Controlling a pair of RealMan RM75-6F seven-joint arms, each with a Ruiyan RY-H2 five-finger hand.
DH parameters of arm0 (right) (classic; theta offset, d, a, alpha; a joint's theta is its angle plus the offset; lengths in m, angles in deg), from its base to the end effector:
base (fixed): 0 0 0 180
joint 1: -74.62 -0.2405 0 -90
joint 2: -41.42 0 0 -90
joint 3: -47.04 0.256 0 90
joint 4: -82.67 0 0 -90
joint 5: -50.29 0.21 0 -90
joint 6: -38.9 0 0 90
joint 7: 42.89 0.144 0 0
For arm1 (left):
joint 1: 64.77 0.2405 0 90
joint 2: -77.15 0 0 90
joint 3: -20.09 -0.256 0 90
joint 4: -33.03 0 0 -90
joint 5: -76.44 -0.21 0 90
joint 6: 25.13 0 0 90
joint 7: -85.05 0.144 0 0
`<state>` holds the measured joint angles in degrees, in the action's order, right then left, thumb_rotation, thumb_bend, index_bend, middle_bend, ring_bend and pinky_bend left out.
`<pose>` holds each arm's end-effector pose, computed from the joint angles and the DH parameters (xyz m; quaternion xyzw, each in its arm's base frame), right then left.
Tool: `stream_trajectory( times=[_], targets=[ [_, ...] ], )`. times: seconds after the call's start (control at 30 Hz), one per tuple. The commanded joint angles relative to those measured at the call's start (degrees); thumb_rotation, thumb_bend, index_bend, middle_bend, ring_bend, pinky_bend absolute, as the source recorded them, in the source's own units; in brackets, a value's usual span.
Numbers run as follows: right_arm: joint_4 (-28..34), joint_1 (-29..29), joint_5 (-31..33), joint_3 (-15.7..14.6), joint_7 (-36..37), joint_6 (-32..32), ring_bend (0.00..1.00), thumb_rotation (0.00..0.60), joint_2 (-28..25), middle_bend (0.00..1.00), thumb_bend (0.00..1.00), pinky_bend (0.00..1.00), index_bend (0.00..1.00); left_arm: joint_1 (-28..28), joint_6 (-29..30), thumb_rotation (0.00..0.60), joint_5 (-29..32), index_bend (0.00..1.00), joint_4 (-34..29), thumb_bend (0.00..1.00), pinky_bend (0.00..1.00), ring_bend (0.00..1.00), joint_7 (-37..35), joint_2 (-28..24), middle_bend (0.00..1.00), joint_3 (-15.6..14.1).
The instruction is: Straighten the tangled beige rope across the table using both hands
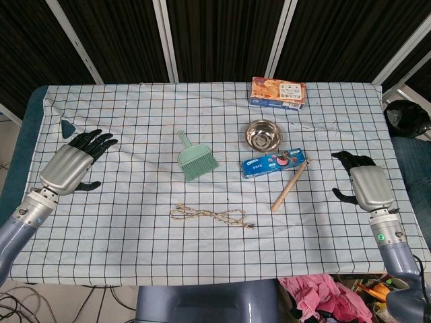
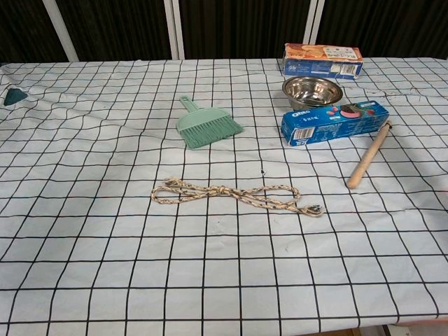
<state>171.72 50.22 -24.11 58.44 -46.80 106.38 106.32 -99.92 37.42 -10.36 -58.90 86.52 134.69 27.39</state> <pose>-0.2611 -0.3138 0.1542 0.6396 -0.3542 0.3919 0.5585 -0.1953 0.3352 0.1590 -0.7614 -0.2389 -0.3848 0.4637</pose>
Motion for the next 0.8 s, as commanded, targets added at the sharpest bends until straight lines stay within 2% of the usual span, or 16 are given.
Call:
stream_trajectory(
  times=[0.03, 0.4, 0.8],
  targets=[
    [0.0, -0.1, 0.0, 0.0, -0.1, -0.1, 0.25, 0.6, 0.0, 0.19, 0.19, 0.22, 0.18, -0.1, 0.1, 0.6, 0.0, 0.13, 0.1, 0.09, 0.17, 0.05, 0.0, 0.1, 0.11, 0.1],
    [0.7, -0.5, -0.2, 0.1, -0.7, 0.0, 0.25, 0.6, -0.5, 0.19, 0.19, 0.22, 0.18, -0.2, 1.3, 0.6, 0.0, 0.13, 0.4, 0.09, 0.17, 0.05, -0.1, 0.4, 0.11, 0.7],
    [0.8, -0.8, -0.4, -0.6, -0.9, -0.9, 0.25, 0.6, 0.0, 0.2, 0.19, 0.22, 0.18, 1.1, 3.0, 0.6, -0.5, 0.13, 0.5, 0.09, 0.18, 0.07, -0.4, 0.4, 0.12, -0.1]
  ],
)
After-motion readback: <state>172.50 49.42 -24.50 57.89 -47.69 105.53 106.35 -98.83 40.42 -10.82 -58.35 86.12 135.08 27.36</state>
